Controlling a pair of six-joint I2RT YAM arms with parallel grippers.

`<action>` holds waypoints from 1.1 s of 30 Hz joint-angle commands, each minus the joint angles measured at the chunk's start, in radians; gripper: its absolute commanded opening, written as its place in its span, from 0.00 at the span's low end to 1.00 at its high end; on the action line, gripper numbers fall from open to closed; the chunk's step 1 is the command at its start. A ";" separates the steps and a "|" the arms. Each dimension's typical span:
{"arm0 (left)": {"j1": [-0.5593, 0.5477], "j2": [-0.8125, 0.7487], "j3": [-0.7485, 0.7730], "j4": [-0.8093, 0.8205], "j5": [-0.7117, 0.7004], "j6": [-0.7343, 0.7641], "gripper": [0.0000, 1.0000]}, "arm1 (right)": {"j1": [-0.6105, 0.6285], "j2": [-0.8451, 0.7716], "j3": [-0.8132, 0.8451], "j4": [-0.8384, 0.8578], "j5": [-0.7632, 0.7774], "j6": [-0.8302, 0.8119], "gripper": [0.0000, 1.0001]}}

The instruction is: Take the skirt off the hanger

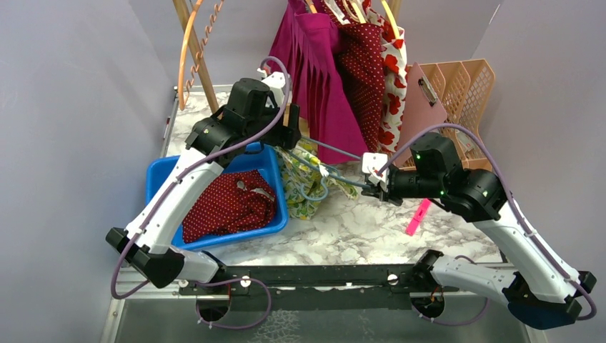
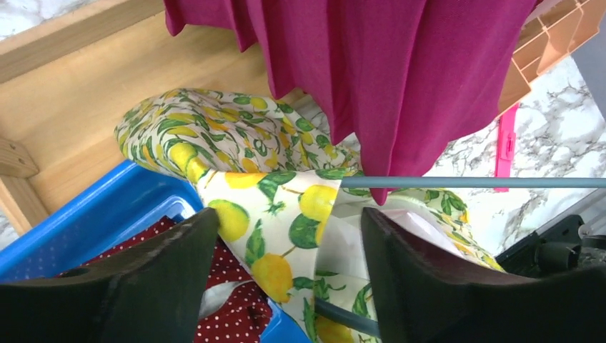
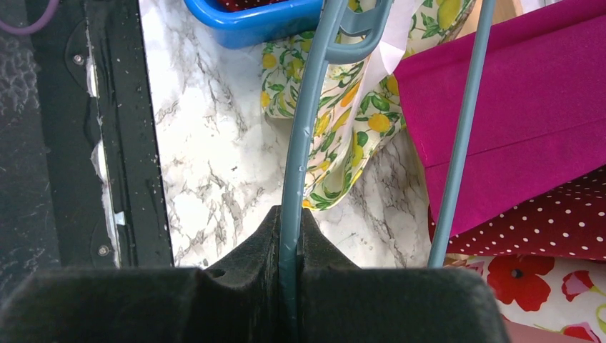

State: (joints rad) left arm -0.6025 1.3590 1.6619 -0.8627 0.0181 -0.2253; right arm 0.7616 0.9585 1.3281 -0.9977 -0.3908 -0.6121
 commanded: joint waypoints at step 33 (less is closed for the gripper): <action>0.014 0.109 -0.021 0.241 -0.731 -0.185 0.00 | -0.001 -0.107 0.121 -0.105 -0.252 0.592 0.01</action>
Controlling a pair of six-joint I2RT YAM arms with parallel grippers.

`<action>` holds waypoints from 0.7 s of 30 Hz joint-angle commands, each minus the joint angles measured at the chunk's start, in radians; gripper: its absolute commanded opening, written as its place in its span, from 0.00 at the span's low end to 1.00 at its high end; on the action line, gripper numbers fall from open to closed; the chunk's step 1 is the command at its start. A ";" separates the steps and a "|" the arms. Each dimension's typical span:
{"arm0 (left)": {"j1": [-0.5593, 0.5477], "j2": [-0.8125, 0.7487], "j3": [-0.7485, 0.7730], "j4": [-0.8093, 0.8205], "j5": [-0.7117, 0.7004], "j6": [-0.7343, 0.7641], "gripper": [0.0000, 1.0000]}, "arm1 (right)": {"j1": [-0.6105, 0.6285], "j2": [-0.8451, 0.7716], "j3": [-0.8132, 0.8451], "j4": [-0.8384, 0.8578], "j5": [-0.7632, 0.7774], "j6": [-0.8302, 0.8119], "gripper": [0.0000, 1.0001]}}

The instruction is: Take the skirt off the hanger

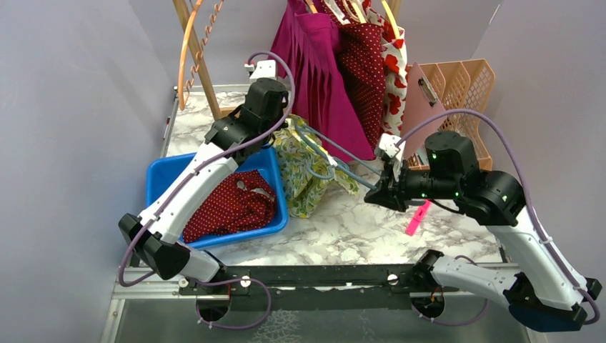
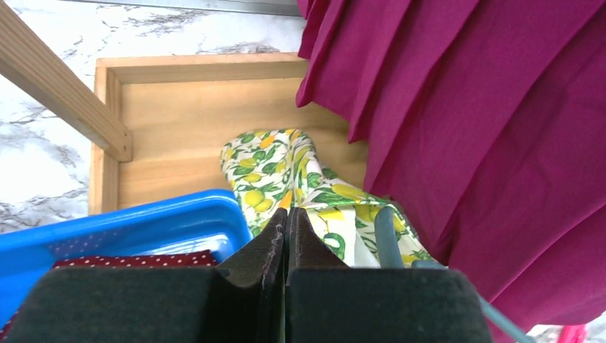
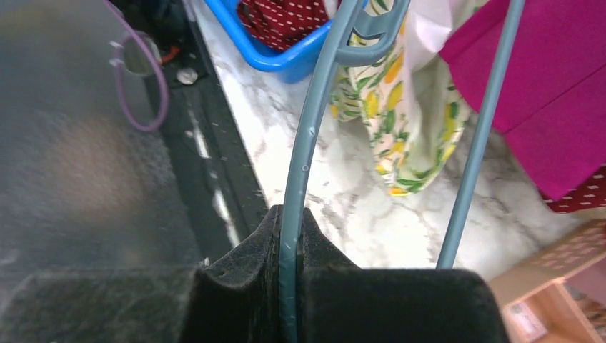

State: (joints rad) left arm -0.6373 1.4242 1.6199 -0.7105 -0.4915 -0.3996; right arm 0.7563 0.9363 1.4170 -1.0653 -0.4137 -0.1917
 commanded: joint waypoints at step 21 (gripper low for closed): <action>0.074 -0.248 -0.173 0.153 0.463 -0.165 0.24 | 0.005 0.033 -0.150 0.786 0.081 0.450 0.01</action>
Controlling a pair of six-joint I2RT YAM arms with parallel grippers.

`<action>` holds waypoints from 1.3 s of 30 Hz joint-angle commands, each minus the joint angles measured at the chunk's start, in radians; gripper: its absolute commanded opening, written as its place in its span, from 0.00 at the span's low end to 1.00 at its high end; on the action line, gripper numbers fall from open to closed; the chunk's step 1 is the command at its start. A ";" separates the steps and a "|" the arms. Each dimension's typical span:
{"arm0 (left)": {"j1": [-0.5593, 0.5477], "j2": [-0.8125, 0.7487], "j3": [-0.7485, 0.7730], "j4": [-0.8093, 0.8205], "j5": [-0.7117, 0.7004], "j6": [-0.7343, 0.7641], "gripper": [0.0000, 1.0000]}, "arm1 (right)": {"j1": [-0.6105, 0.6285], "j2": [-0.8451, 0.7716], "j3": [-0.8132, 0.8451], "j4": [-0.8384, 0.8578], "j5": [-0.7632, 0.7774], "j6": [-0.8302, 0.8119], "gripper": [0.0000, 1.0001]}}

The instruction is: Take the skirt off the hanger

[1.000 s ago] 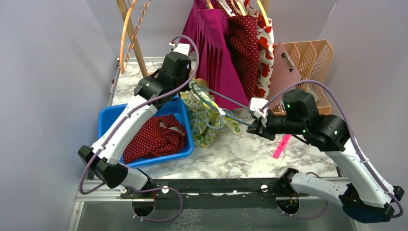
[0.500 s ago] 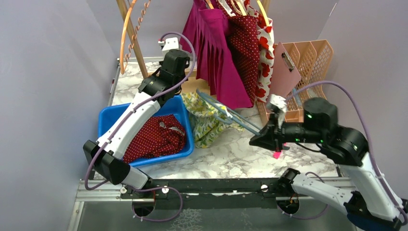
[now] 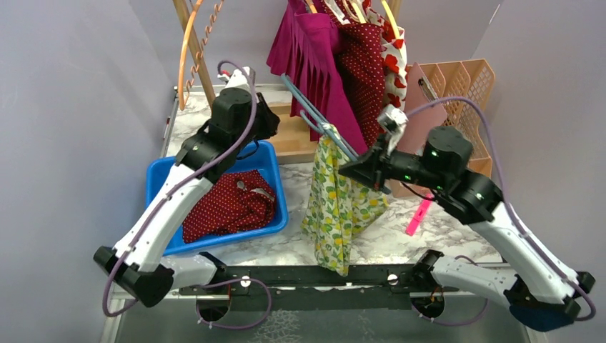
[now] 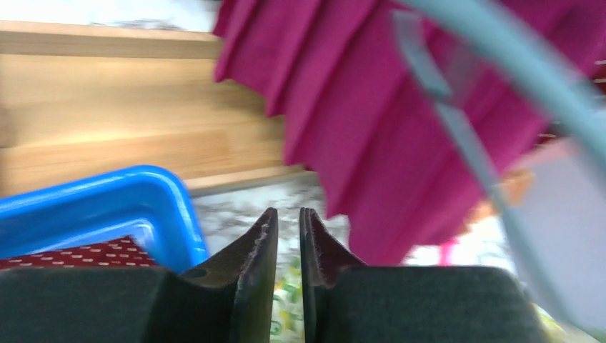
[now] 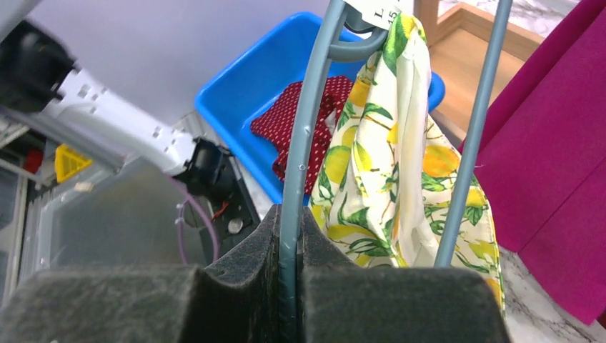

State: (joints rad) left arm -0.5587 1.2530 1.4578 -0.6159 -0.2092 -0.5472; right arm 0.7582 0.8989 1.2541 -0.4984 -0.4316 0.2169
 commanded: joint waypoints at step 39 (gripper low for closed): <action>-0.004 -0.252 -0.241 0.637 0.509 -0.393 0.69 | -0.011 0.299 0.160 0.413 0.060 0.347 0.01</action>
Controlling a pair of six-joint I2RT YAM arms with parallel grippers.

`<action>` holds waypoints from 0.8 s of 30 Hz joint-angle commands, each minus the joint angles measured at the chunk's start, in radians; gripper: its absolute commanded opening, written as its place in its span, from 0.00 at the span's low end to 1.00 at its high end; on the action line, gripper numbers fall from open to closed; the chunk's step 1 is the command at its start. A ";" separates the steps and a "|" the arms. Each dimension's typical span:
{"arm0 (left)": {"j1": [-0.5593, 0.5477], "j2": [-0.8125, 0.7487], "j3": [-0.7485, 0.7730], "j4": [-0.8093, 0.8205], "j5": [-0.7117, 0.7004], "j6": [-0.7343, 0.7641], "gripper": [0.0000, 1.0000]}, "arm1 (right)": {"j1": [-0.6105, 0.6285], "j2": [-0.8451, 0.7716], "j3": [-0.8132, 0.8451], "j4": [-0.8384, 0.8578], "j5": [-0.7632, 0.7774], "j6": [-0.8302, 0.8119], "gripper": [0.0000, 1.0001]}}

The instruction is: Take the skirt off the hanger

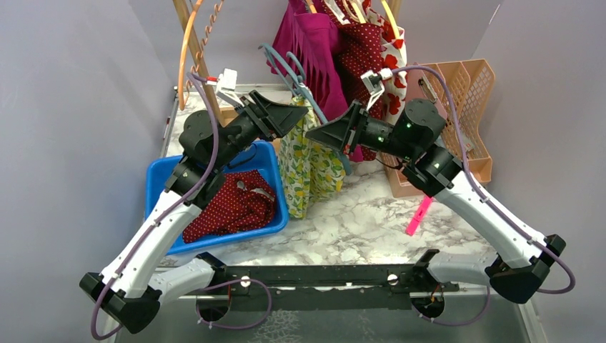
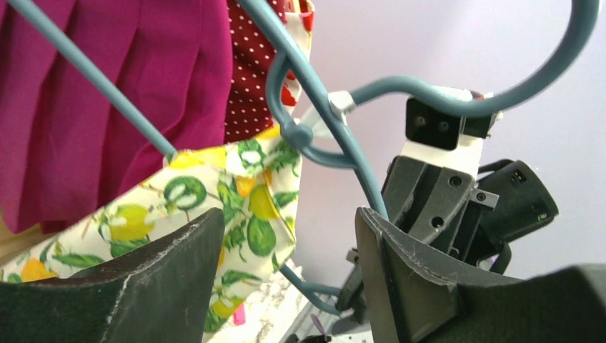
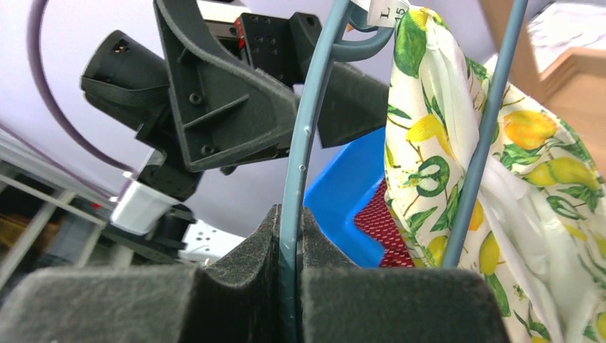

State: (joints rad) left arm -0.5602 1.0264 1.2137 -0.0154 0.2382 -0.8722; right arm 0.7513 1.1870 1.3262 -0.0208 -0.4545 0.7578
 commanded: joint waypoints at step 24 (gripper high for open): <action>-0.048 0.147 0.027 0.244 0.050 -0.221 0.31 | 0.029 0.125 0.044 0.076 0.092 -0.255 0.01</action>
State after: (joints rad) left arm -0.5980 1.1427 1.2190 0.1513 0.2798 -1.0740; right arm 0.7593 1.3037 1.3724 -0.0319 -0.3790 0.4984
